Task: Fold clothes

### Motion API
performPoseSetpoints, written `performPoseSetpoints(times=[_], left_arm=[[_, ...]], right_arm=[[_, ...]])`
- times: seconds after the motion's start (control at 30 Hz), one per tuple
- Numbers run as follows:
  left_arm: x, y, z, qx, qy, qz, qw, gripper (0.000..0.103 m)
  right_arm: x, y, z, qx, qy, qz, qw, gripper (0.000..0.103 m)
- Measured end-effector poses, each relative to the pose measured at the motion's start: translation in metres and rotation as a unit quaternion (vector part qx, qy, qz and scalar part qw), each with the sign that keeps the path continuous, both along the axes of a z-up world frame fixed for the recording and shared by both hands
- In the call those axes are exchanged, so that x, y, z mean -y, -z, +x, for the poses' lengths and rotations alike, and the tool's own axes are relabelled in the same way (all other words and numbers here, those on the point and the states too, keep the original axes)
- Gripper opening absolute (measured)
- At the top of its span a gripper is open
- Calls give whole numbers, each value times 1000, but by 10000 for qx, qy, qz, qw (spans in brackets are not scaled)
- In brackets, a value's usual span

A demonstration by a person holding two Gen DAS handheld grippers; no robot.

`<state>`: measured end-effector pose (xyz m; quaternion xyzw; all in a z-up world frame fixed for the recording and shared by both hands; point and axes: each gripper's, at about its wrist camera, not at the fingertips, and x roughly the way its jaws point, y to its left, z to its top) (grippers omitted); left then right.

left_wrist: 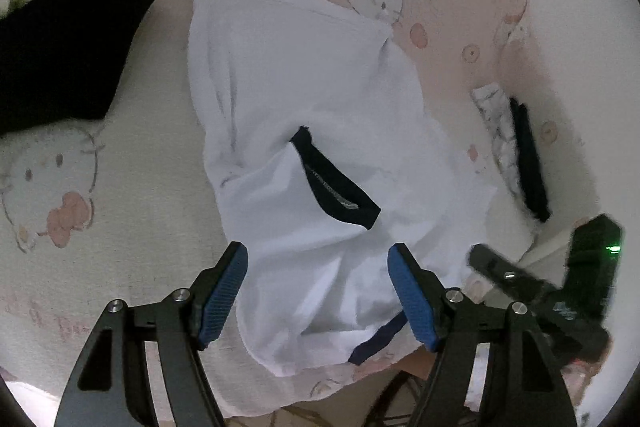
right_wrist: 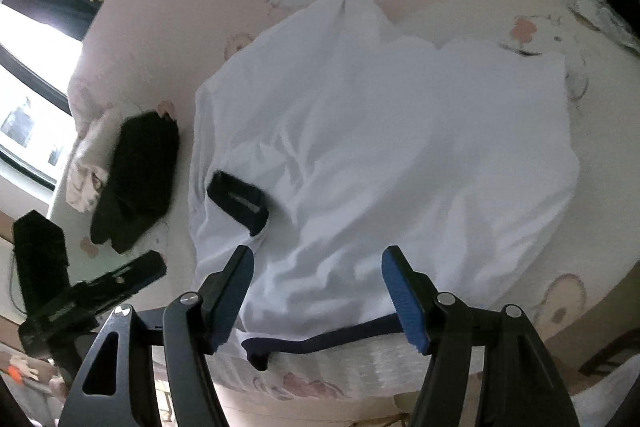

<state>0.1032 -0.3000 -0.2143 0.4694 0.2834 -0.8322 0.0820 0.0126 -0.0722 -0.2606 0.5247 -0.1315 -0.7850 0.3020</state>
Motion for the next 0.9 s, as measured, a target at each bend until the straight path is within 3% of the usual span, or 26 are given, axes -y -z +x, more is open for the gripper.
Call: performPoseSetpoints(times=[0.03, 0.1, 0.27, 0.37, 0.47, 0.5, 0.6, 0.77, 0.9], left_arm=[[-6, -3, -2, 38, 29, -223, 9997, 71], [-18, -8, -7, 105, 87, -663, 9977, 71], [-57, -24, -14, -162, 393, -1414, 9890, 71], [-89, -25, -21, -423, 865, -1838, 9782, 71], [-121, -23, -23, -637, 1211, -2185, 9662, 71], [-130, -21, -25, -618, 1268, -2258, 9639, 71], [-152, -10, -38, -367, 1440, -2498, 9568, 71], [-181, 3, -59, -188, 1737, -2709, 9466, 71], [-199, 7, -73, -110, 1892, -3256, 9263, 71]], right_arm=[[-8, -5, 2, -109, 66, -129, 9998, 67], [-23, -14, 7, -358, 228, -355, 9985, 82], [-53, -43, 34, -1528, 880, -83, 9843, 85], [-65, -46, 38, -1784, 1251, 245, 9757, 86], [-75, -41, 33, -1831, 1049, 179, 9773, 85], [-81, -40, 30, -1861, 982, 95, 9776, 86], [-92, -35, 19, -1824, 1144, 482, 9753, 86], [-101, -18, -13, -1113, 1020, 527, 9871, 85], [-105, -22, -34, -767, 1038, 210, 9914, 84]])
